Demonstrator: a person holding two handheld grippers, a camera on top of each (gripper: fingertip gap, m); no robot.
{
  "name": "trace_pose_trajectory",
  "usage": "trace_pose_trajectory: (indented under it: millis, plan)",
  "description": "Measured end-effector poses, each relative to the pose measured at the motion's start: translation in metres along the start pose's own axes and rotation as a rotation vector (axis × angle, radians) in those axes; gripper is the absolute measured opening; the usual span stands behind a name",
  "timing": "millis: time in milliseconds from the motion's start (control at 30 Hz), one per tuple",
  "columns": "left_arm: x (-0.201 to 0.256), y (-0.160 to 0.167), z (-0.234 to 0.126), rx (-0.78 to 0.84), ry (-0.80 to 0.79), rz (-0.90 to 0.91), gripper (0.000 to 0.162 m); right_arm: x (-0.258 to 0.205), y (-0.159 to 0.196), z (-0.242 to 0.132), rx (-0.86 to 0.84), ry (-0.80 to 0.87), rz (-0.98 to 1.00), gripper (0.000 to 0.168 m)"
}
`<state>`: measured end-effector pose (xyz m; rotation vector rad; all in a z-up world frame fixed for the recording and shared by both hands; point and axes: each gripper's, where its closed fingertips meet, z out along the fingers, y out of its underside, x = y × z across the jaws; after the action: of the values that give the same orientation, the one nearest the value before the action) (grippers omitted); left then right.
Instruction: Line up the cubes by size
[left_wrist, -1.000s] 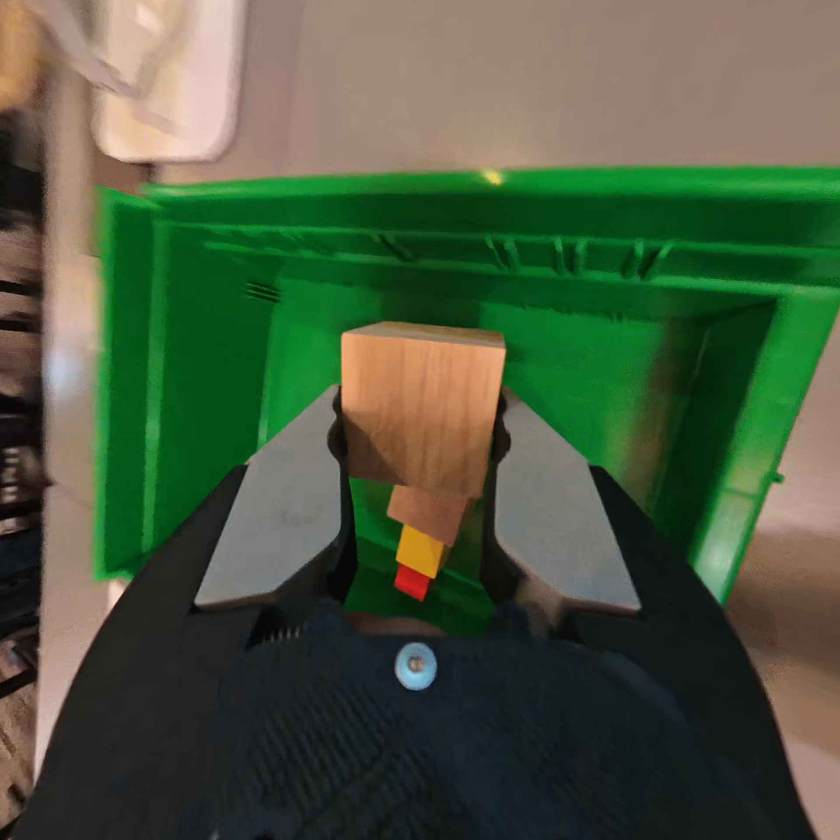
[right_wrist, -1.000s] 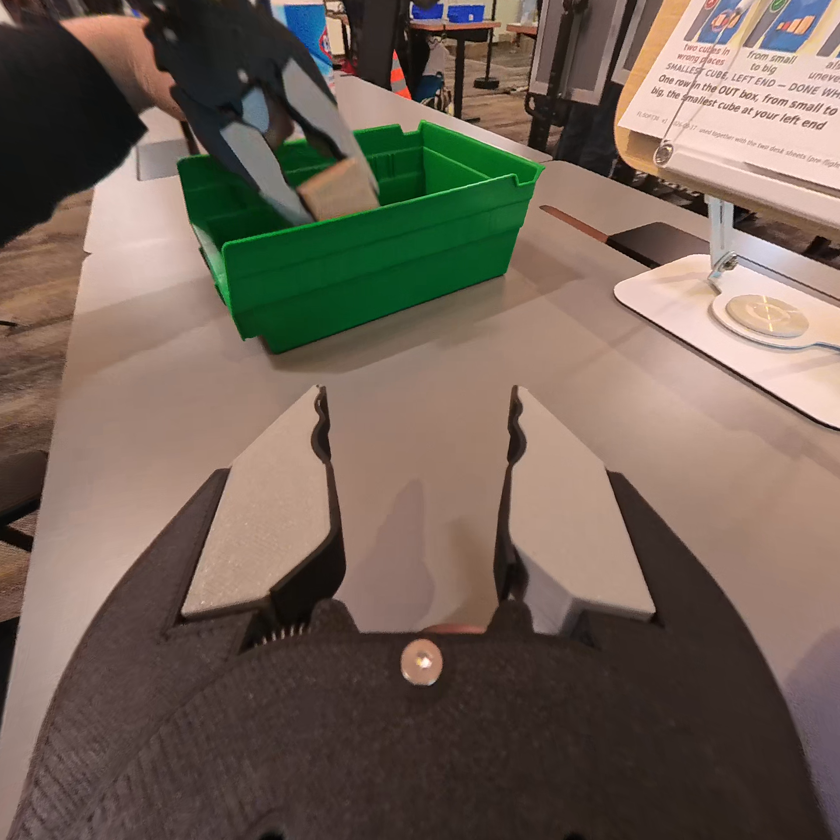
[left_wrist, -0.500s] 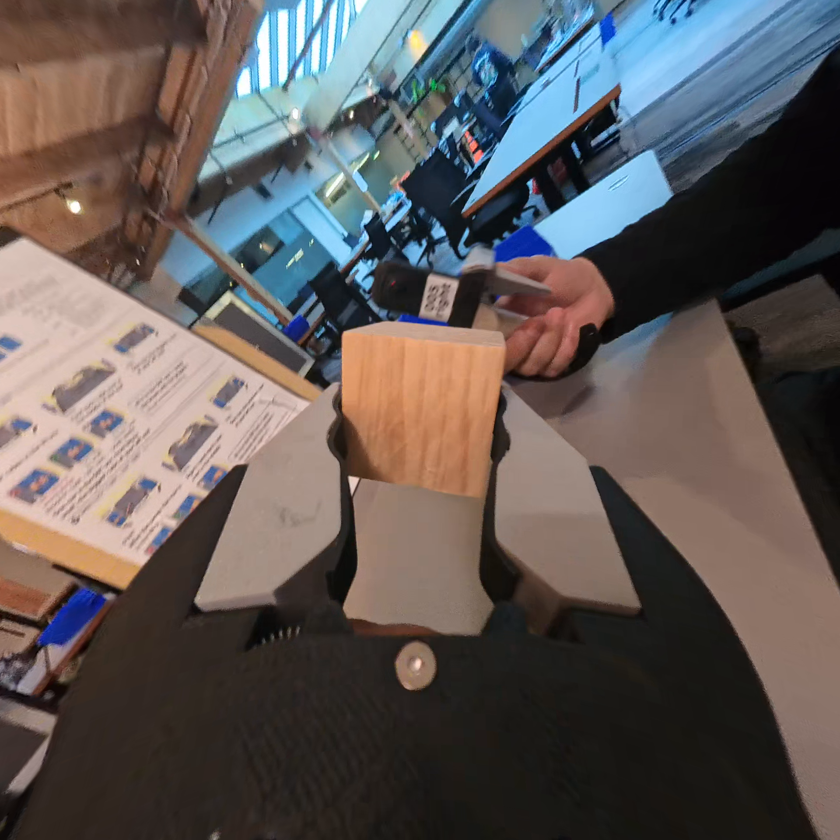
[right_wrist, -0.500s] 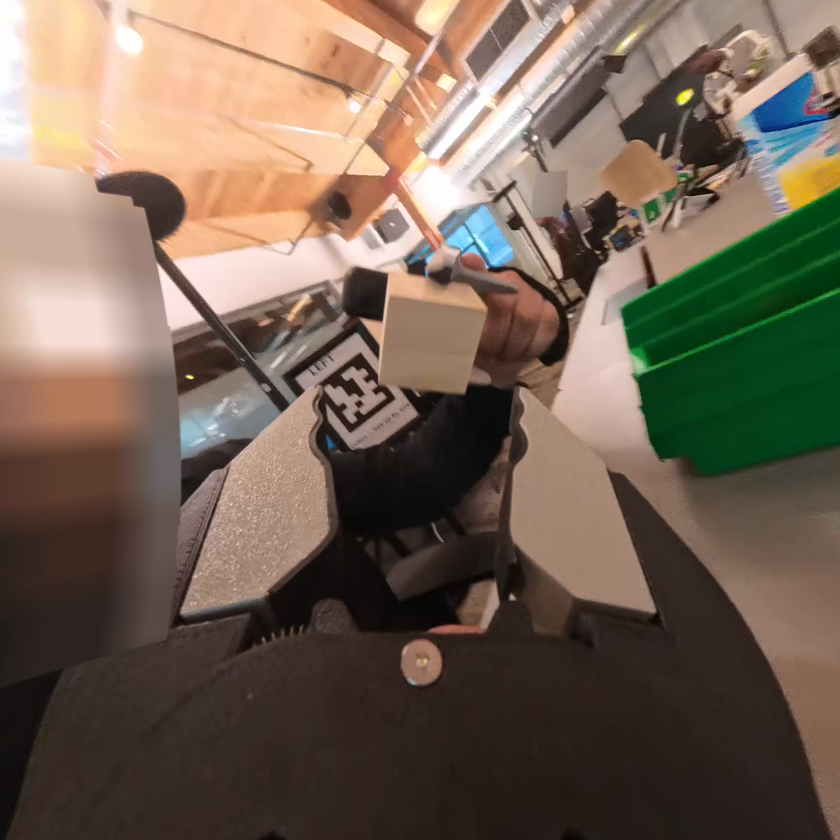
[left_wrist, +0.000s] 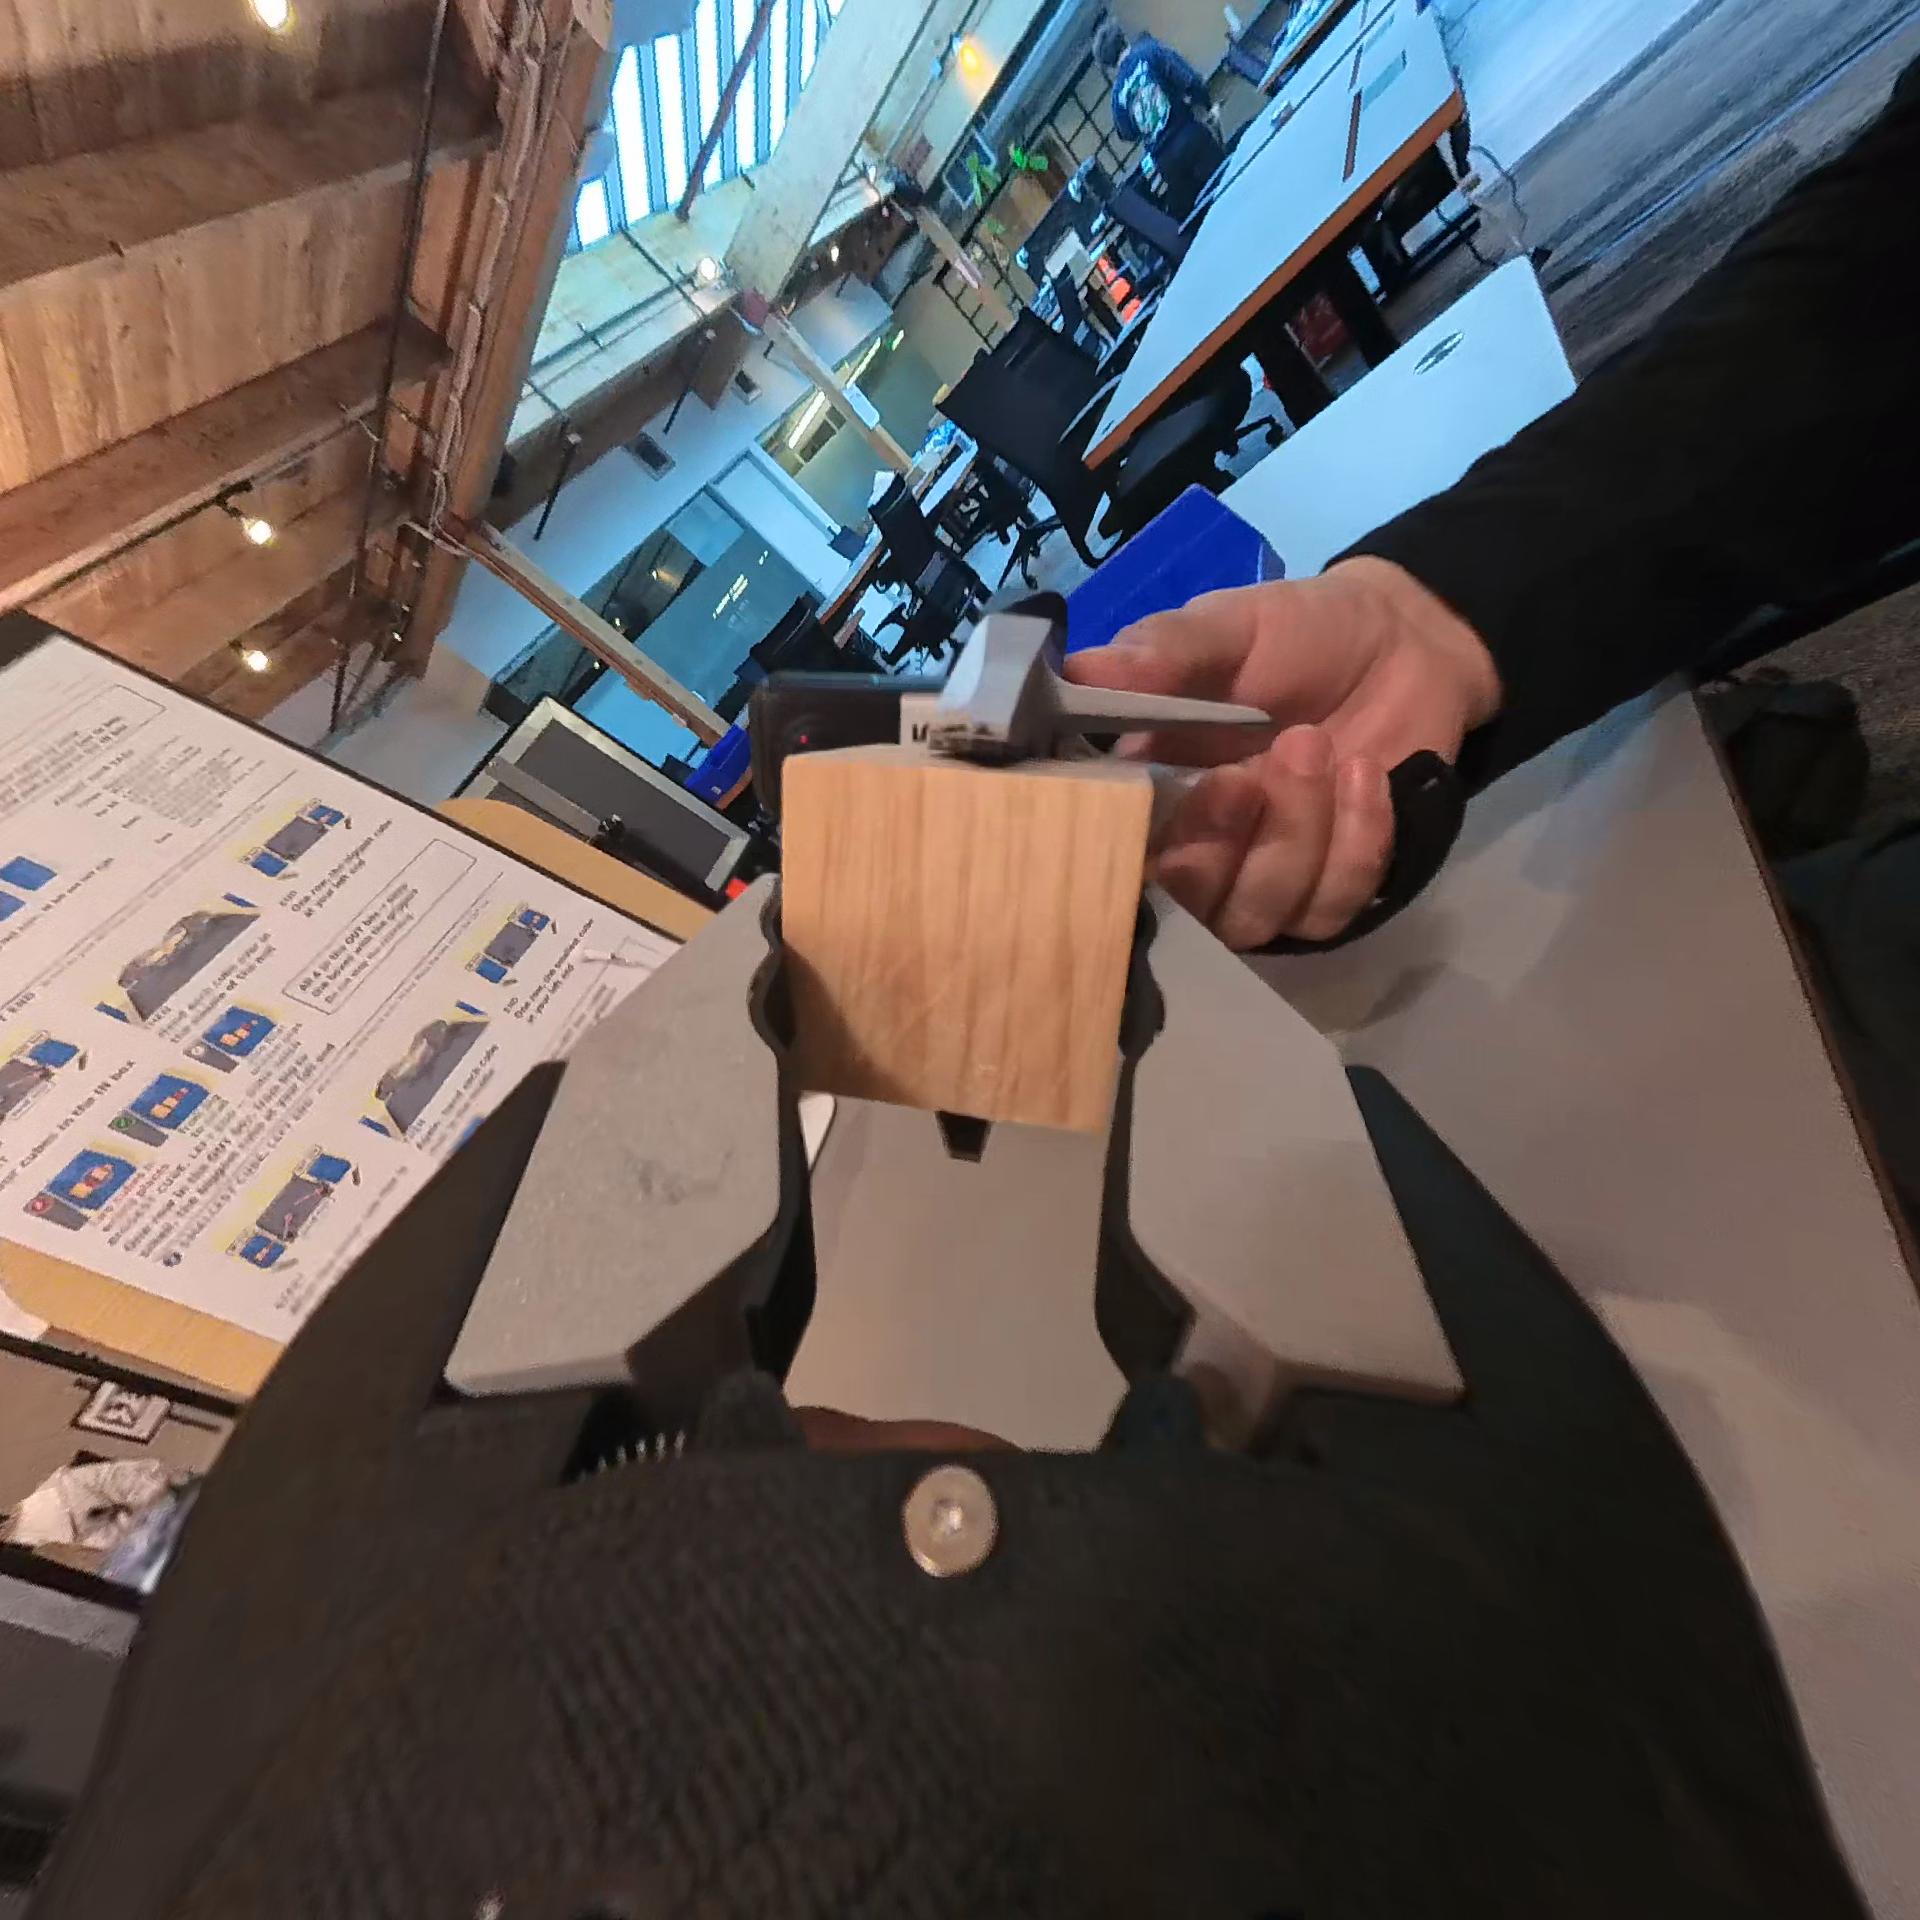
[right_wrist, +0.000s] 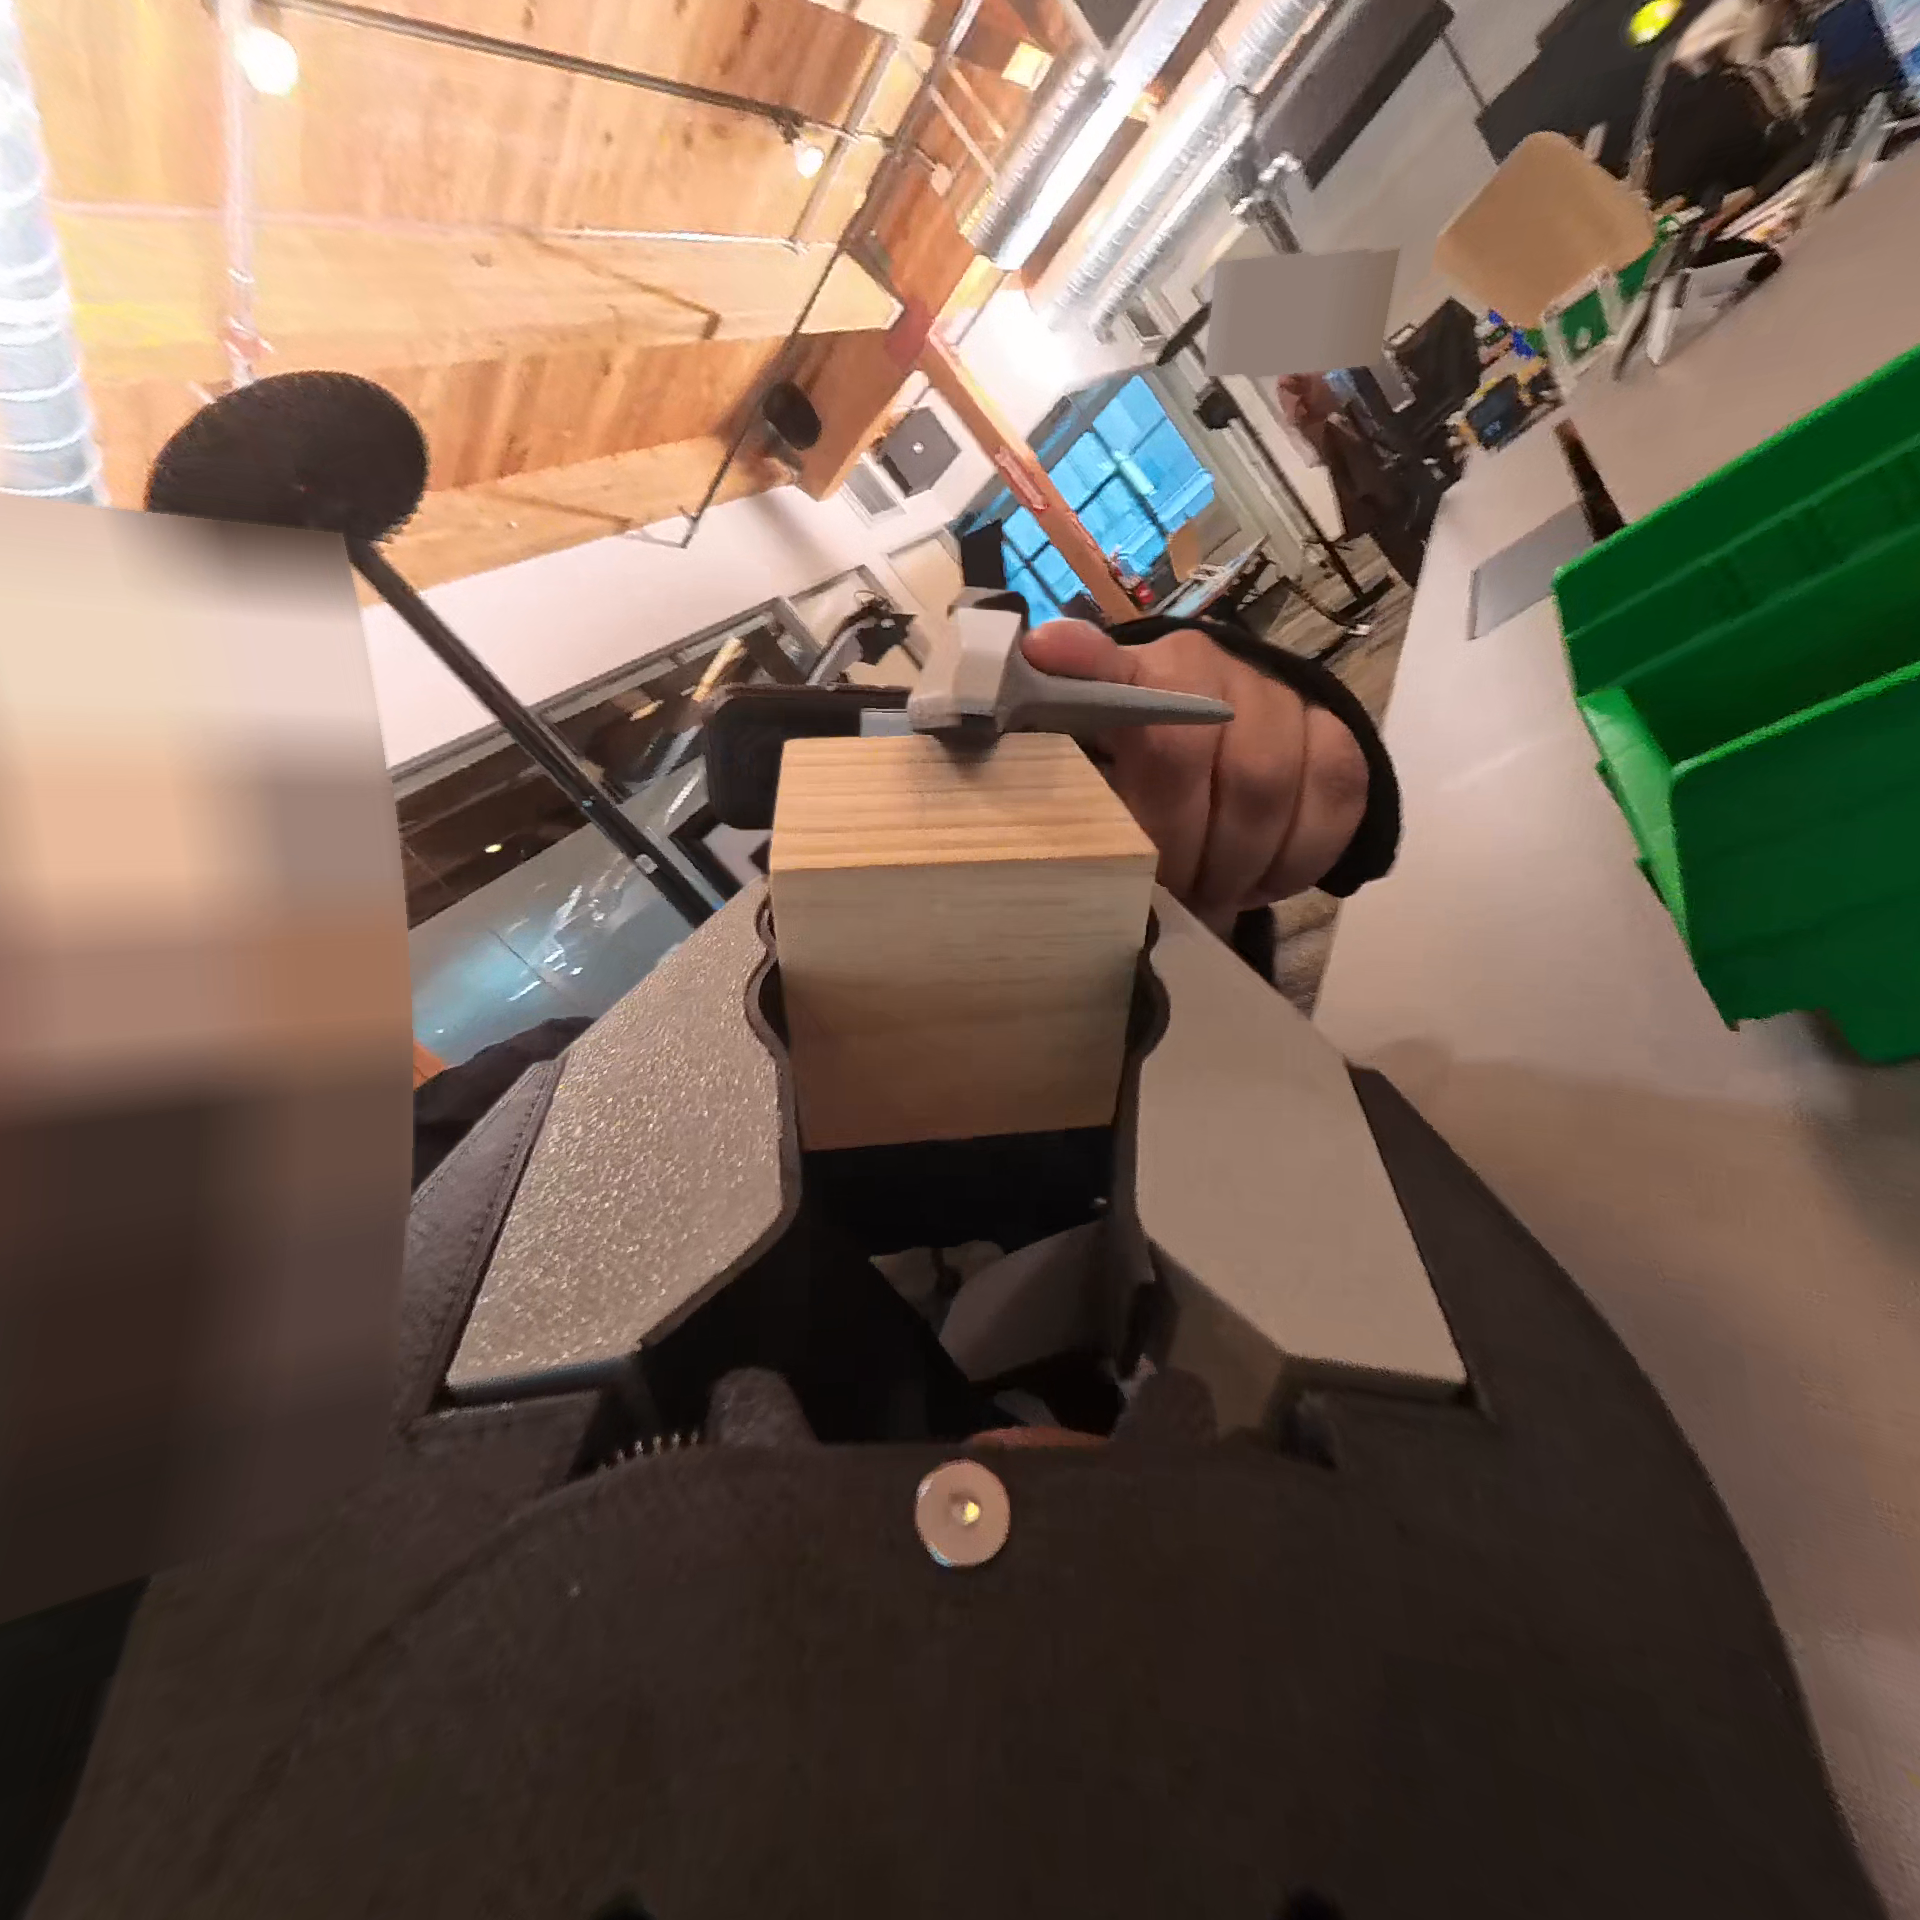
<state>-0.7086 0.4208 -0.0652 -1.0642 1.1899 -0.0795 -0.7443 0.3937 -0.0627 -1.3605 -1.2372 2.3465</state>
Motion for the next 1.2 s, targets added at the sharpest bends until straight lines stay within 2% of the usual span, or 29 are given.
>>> trace_pose_trajectory:
  millis: [133,267,300,333,367,433,500,600,700,800,967,1200]
  plan:
    - [0.002,0.009,-0.003,-0.035,-0.018,-0.060,0.062,0.008,0.001,0.001,-0.023,0.119,-0.017,0.063]
    - [0.000,0.005,-0.017,-0.032,-0.094,-0.118,0.060,0.003,-0.004,-0.011,-0.053,0.295,-0.173,0.063]
    - [-0.002,0.005,-0.022,-0.035,-0.124,-0.134,0.054,-0.002,-0.008,-0.018,-0.053,0.332,-0.212,0.063]
    - [-0.005,0.006,-0.028,-0.045,-0.154,-0.159,0.040,-0.010,-0.012,-0.025,-0.052,0.359,-0.250,0.063]
    - [-0.008,0.007,-0.032,-0.053,-0.188,-0.197,0.018,-0.019,-0.017,-0.033,-0.058,0.377,-0.285,0.063]
    - [-0.010,0.013,-0.039,-0.075,-0.238,-0.316,0.007,-0.036,-0.030,-0.055,-0.066,0.450,-0.365,0.063]
    - [-0.001,0.026,-0.040,-0.139,-0.239,-0.459,0.000,-0.047,-0.046,-0.087,-0.096,0.573,-0.466,0.063]
    - [0.025,0.040,-0.042,-0.204,-0.204,-0.578,0.000,-0.049,-0.071,-0.152,-0.206,0.820,-0.609,0.063]
    - [0.049,0.047,-0.044,-0.244,-0.162,-0.605,0.000,-0.037,-0.093,-0.235,-0.395,1.115,-0.720,0.063]
    - [0.064,0.050,-0.044,-0.253,-0.144,-0.594,0.000,-0.018,-0.103,-0.314,-0.626,1.320,-0.704,0.063]
    - [0.071,0.061,-0.037,-0.287,-0.127,-0.606,0.001,0.023,-0.087,-0.386,-1.011,1.329,-0.632,0.063]
    - [0.074,0.071,-0.035,-0.307,-0.118,-0.603,0.002,0.077,-0.037,-0.395,-1.322,1.081,-0.566,0.064]
